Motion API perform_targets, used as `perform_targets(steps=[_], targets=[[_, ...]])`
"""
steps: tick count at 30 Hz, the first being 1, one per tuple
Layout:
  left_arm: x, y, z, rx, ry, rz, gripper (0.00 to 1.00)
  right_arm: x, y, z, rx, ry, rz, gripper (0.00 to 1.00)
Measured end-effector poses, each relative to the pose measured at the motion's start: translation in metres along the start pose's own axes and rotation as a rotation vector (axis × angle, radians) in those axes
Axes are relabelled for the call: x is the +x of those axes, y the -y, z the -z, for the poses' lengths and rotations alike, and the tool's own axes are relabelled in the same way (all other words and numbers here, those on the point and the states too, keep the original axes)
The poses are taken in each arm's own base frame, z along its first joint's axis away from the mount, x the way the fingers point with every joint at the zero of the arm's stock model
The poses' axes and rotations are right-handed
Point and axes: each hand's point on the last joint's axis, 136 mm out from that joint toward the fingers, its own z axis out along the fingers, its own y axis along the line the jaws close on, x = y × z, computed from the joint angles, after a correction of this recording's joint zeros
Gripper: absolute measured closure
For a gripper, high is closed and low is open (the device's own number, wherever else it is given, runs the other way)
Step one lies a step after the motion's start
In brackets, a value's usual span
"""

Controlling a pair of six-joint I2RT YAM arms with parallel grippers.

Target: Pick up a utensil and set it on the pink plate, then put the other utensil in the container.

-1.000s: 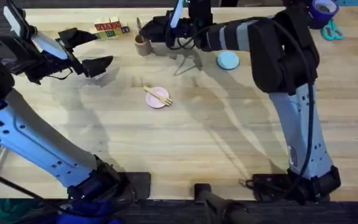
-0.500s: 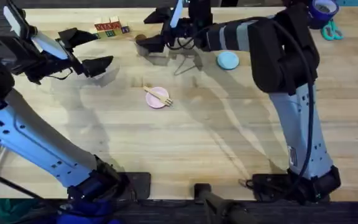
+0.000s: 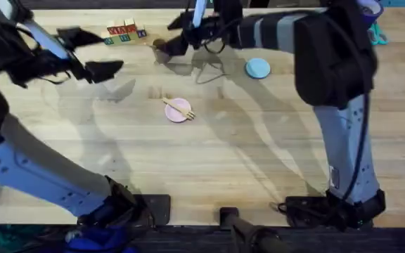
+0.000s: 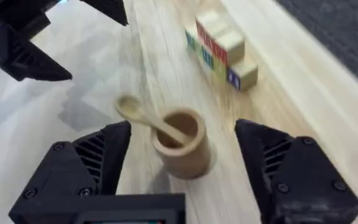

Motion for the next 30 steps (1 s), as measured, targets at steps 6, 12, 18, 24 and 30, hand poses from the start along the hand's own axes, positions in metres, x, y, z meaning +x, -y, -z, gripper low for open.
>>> perform_targets(steps=[6, 12, 18, 24, 30], targets=[[-0.052, 0.006, 0.024, -0.065, -0.027, -0.070, 0.008, -0.043, -0.022, 0.027, -0.004, -0.045, 0.004, 0.006], [-0.083, 0.022, 0.042, -0.108, -0.063, -0.002, 0.008, -0.069, -0.047, 0.064, -0.005, -0.121, -0.032, 0.006], [-0.102, 0.055, 0.058, -0.117, -0.119, 0.093, 0.009, -0.083, -0.057, 0.115, 0.085, -0.221, -0.121, 0.006], [-0.115, 0.085, 0.071, -0.133, -0.168, 0.171, 0.008, -0.081, -0.069, 0.182, 0.229, -0.361, -0.245, 0.006], [-0.130, 0.105, 0.085, -0.188, -0.199, 0.205, 0.008, -0.067, -0.079, 0.252, 0.381, -0.495, -0.361, 0.006]])
